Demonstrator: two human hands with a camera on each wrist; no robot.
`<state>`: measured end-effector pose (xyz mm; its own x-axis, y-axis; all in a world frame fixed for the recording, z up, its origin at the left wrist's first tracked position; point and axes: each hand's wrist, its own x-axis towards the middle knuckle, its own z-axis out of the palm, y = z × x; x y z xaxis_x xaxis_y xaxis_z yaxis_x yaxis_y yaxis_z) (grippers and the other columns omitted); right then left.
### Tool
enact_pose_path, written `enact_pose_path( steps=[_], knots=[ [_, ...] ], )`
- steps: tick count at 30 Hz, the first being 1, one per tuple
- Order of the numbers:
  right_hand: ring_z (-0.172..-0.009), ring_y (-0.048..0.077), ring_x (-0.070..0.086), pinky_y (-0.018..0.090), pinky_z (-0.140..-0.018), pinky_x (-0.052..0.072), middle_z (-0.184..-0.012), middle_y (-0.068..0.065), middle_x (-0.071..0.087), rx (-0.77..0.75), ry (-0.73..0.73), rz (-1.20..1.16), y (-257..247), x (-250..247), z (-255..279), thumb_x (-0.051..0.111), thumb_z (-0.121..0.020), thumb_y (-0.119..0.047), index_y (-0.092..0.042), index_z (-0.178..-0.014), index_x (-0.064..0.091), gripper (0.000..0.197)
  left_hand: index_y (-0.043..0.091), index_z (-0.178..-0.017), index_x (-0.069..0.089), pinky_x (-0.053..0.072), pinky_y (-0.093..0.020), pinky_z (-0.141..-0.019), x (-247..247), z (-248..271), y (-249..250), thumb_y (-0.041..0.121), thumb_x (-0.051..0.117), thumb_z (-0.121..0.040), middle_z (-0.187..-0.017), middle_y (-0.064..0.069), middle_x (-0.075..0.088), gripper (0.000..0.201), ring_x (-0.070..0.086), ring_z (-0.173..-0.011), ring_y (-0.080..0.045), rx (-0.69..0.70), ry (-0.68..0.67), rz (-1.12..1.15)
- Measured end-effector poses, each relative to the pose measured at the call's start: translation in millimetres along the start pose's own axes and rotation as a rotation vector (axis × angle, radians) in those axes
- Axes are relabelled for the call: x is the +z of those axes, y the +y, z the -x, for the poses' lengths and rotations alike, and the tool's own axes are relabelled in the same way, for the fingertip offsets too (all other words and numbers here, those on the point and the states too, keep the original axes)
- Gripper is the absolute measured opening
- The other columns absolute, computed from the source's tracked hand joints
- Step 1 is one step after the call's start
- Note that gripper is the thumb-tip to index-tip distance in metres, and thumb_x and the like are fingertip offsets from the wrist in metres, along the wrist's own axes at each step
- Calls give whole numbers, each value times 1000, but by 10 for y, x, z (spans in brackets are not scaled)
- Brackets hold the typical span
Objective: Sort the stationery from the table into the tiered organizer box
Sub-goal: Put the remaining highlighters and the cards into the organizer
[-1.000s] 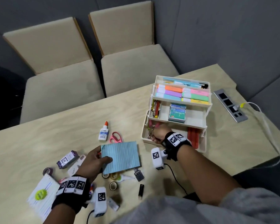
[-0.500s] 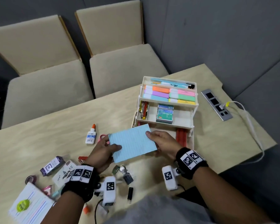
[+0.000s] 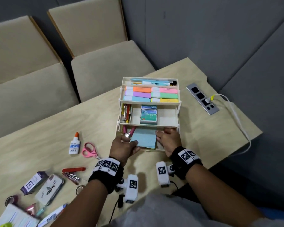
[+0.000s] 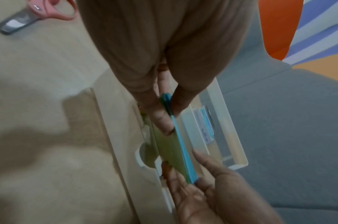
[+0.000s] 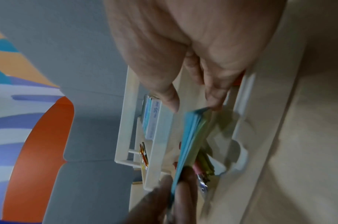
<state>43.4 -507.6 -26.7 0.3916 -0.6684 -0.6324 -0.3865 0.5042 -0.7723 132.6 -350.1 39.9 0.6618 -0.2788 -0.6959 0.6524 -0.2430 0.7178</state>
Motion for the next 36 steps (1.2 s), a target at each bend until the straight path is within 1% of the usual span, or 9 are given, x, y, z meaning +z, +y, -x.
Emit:
enact_pose_path(
  steps=[3,8,14,18,21,27,31,33,36],
  knots=[
    [-96,18,71,39,-91,58,-112,-2,71,-33,-82,256,84,24,-53,88,-56,-39,-20,-111,68,61,7,-82,48,60,-27,-64,140,-50,-60,-9,70,-81,-82,-14,57,27,65,-64,-19,39,26,-60],
    [-78,12,66,26,-71,53,-102,1,67,-68,-56,344,-62,-2,-44,86,-73,-10,-14,-107,68,39,0,-92,57,60,-43,-81,188,-167,-130,-6,70,-83,-70,-8,64,17,68,-60,-20,47,-50,-110],
    [-78,22,73,41,-86,60,-74,0,75,-23,-14,342,-29,26,-128,88,-67,-11,-16,-64,72,18,10,-111,68,58,-45,-87,112,-287,-96,2,76,-77,-113,-18,69,36,72,-85,-28,207,-66,-511],
    [-72,24,72,44,-78,62,-75,9,74,22,-96,362,-110,89,-123,82,-76,-6,-8,-62,72,17,14,-100,76,49,-18,-85,160,-297,-20,6,73,-82,-117,-9,70,20,69,-96,-20,351,28,-836],
    [-73,23,70,39,-78,62,-84,12,75,-36,-135,552,-163,69,-103,83,-79,-16,-2,-80,75,16,19,-100,77,49,-27,-95,169,-343,-14,13,68,-86,-120,-5,70,18,62,-114,-25,421,44,-1049],
    [-88,20,69,26,-76,52,-99,2,72,-39,-251,703,-159,6,-115,87,-75,-28,-6,-105,73,40,31,-100,75,43,-21,-73,198,-403,12,27,64,-85,-102,-2,73,19,68,-90,-22,442,93,-1239],
    [-71,19,62,25,-67,48,-77,1,66,-55,-190,624,-190,-21,-113,77,-81,-6,-9,-82,73,5,25,-98,76,48,-25,-83,181,-389,21,22,65,-84,-112,-6,71,18,65,-102,-28,488,7,-1263],
    [-67,23,61,29,-64,49,-68,4,67,-61,-150,589,-165,-57,-158,67,-82,-1,-7,-71,72,14,23,-99,75,42,-22,-78,135,-378,16,20,63,-85,-108,-4,71,18,65,-98,-26,588,-76,-1277],
    [-93,34,67,38,-87,54,-95,18,73,-94,-169,664,-179,-102,-176,57,-87,-5,2,-88,75,19,24,-97,73,42,-24,-80,98,-345,-8,22,70,-83,-107,-6,64,15,61,-101,-24,696,-219,-1210]
  ],
)
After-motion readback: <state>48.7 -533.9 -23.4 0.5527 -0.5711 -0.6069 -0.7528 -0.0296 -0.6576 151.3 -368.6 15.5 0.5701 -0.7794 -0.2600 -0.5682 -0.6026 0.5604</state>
